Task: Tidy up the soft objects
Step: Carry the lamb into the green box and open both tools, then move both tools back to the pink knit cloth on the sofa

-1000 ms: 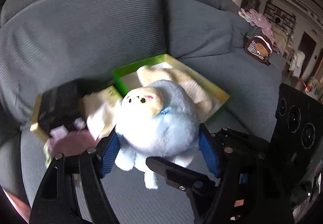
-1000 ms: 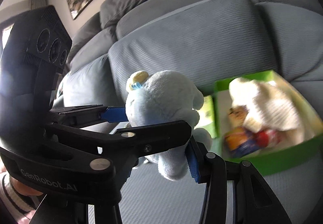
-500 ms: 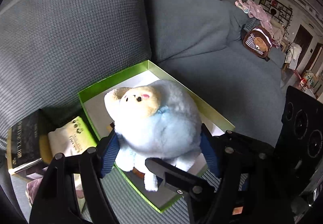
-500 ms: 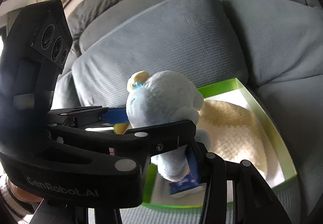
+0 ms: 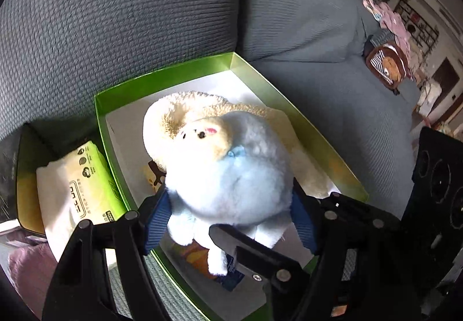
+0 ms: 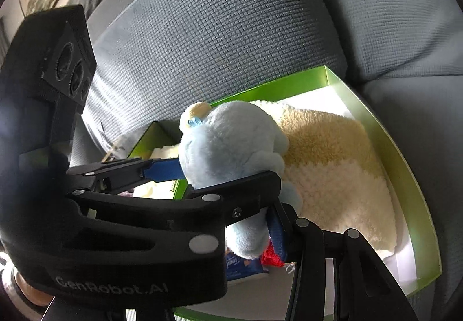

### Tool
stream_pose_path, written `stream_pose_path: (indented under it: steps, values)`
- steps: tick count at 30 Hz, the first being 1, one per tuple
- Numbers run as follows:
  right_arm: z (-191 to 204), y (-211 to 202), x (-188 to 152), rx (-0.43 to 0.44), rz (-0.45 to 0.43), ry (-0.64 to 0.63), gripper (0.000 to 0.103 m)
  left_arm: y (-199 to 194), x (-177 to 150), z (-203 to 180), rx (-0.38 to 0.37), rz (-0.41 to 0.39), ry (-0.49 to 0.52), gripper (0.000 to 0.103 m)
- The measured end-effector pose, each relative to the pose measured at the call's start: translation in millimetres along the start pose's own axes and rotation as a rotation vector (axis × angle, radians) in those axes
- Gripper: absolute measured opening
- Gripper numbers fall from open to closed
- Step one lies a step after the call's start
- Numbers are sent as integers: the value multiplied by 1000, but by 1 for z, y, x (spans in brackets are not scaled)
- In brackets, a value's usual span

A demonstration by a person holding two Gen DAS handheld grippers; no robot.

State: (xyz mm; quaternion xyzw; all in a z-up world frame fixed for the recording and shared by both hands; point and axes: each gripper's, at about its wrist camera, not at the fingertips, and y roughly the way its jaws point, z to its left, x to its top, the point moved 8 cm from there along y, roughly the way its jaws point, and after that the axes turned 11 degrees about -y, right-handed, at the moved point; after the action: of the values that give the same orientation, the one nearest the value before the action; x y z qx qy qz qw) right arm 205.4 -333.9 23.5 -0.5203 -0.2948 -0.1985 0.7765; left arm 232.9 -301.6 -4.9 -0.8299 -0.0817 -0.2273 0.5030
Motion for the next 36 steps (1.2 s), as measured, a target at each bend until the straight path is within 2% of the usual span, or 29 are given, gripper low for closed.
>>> stream_pose_path:
  steps: [3, 7, 9, 11, 12, 16, 18, 27, 36]
  values:
    - [3, 2, 0, -18, 11, -8, 47, -4, 0, 2, 3, -3, -13, 75]
    - [8, -1, -1, -36, 13, -18, 50, -15, -3, 6, 11, -6, -24, 81]
    - [10, -5, -1, -55, 16, -29, 61, -24, -3, 6, 26, -26, -15, 87]
    - [10, -10, 0, -92, 12, -40, 70, -35, -2, 5, 31, -50, -6, 98]
    - [11, -14, 1, -105, 6, -45, 72, -39, 0, 6, 35, -59, -4, 102]
    - [15, -35, 1, -135, -13, -58, 73, -65, 2, 7, 45, -119, 16, 102]
    - [17, -45, 0, -162, -20, -67, 80, -77, 3, 8, 54, -146, 21, 102]
    - [36, -91, -3, -287, -59, -101, 89, -126, -15, 18, 131, -251, 49, 102]
    - [65, -122, -18, -293, -79, -131, 89, -163, -53, 40, 145, -302, 8, 102]
